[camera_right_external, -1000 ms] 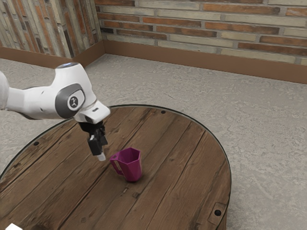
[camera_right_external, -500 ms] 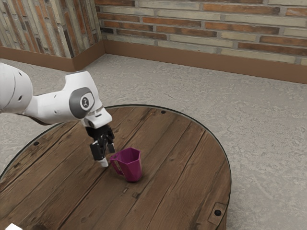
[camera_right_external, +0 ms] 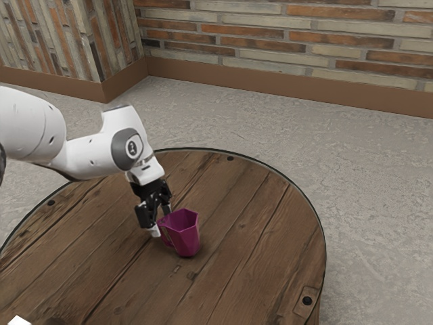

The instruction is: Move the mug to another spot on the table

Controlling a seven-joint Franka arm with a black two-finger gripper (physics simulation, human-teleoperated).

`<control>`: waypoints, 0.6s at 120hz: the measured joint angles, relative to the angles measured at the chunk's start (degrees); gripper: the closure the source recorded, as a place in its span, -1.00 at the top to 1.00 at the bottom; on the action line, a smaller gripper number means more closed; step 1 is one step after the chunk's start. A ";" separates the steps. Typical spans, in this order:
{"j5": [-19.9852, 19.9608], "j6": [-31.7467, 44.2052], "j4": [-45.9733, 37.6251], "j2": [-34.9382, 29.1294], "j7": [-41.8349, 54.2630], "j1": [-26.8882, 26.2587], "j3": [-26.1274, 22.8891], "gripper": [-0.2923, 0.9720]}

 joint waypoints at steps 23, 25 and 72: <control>-2.36 0.68 0.18 1.18 1.77 0.13 -0.01 0.52; -2.52 0.77 0.18 1.23 1.90 0.19 -0.01 0.51; -5.74 2.55 0.19 2.00 4.33 0.70 -0.18 0.23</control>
